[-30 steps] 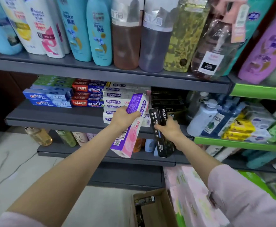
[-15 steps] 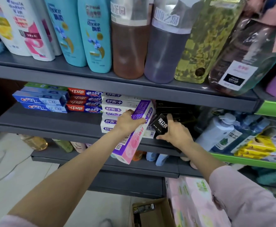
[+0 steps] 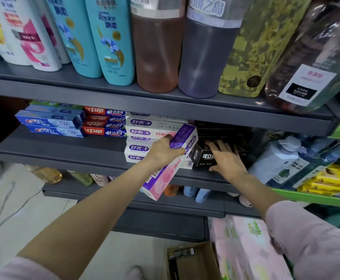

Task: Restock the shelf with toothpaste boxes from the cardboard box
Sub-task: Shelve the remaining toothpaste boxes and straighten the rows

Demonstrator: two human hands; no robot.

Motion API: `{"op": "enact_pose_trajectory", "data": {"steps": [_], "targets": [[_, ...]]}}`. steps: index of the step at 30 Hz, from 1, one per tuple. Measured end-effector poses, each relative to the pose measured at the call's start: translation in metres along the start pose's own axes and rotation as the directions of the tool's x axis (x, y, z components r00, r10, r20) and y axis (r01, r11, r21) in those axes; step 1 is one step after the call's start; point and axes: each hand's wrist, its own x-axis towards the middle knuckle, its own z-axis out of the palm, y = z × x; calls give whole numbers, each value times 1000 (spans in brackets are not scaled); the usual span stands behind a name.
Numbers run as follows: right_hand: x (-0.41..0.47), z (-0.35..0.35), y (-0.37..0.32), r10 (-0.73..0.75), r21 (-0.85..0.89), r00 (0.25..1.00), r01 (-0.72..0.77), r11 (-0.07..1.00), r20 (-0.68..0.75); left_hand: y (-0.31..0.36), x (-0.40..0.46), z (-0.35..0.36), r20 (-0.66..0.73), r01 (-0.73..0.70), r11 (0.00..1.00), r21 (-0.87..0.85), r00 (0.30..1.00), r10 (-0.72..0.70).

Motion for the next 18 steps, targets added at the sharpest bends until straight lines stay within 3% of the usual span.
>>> {"op": "enact_pose_trajectory", "data": {"steps": [6,13,18], "targets": [[0,2,7,-1,-30,1000,1,1000,-5,-8,-1,-3,-2,-28,998,54,1000,29],[4,9,11,-18,-206,1000,15,979,-13,-13,-1,0,27,-7,990,144,1000,3],[6,18,12,21,-16,1000,-22,1000,-15,-18,1,1,93,-23,962,273,996,-2]]}}
